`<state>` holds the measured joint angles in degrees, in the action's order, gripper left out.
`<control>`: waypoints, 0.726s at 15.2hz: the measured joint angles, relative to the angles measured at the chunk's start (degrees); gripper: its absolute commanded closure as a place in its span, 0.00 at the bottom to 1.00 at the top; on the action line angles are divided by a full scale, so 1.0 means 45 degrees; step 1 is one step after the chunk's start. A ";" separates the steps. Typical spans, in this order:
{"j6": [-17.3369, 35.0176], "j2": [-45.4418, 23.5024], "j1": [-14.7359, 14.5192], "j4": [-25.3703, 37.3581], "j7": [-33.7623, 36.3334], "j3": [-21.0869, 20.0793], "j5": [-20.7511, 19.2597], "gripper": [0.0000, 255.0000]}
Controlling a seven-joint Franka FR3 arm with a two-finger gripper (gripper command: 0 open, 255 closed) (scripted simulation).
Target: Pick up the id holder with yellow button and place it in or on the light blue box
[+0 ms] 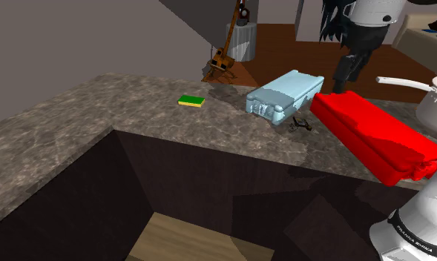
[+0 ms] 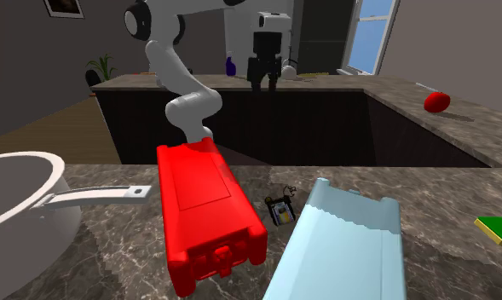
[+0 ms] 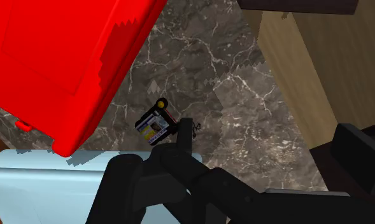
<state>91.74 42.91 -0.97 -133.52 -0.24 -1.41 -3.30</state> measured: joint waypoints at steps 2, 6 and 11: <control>0.0210 -0.0083 0.0051 -0.0138 -0.0001 0.0085 -0.0007 0.00; 0.1545 -0.0749 0.0383 -0.0853 0.0067 0.0601 0.0017 0.00; 0.3530 -0.2025 0.0834 -0.1615 0.0039 0.1396 0.0102 0.00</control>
<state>107.63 33.80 2.78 -140.78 -0.06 4.87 -2.84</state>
